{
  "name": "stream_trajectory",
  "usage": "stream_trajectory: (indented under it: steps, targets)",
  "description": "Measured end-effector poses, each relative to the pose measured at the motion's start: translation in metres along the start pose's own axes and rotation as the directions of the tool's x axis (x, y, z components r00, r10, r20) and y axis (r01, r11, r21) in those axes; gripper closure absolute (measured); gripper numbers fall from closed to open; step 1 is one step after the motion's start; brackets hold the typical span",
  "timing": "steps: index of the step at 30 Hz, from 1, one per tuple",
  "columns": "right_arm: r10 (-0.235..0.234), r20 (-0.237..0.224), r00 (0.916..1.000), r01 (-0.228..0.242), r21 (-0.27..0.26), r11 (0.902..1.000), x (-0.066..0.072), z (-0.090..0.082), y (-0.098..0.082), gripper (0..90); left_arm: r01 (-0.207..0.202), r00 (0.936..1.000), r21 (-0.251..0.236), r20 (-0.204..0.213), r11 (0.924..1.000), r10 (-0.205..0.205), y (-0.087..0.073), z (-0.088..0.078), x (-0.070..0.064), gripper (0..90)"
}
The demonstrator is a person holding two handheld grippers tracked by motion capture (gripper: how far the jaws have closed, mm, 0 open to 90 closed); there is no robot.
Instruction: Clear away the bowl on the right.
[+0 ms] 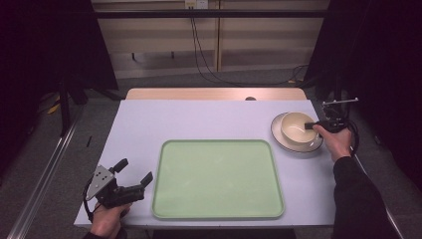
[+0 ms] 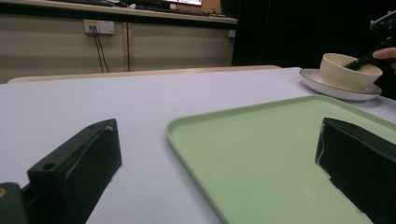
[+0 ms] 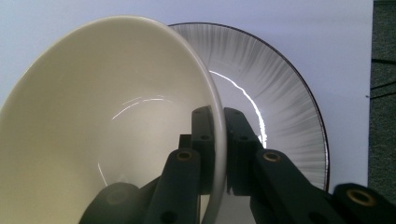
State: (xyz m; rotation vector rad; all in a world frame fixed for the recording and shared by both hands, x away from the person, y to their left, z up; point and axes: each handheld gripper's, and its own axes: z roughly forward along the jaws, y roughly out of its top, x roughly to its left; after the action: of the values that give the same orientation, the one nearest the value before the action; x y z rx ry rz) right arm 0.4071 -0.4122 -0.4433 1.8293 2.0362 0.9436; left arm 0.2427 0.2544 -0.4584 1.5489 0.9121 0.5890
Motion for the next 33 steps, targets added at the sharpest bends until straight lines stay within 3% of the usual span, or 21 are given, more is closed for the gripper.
stream_trajectory:
  steps: [18, 29, 33]
  targets:
    - [-0.005, -0.029, 0.9996, 0.004, -0.046, 0.9989, 0.000, -0.010, 0.001, 83.8, -0.013, 0.9999, 0.007, -0.002, 0.9999, 0.013, 0.000, -0.001, 0.000, 0.3]
    - [0.016, -0.060, 0.9981, -0.020, -0.068, 0.9975, 0.001, -0.022, 0.002, 83.8, -0.011, 0.9999, 0.004, -0.004, 0.9999, 0.011, 0.000, -0.001, 0.000, 0.3]
    - [0.002, -0.059, 0.9983, -0.007, -0.089, 0.9960, 0.002, -0.027, 0.003, 83.8, -0.011, 0.9999, 0.004, -0.005, 0.9999, 0.011, 0.000, -0.001, 0.000, 0.3]
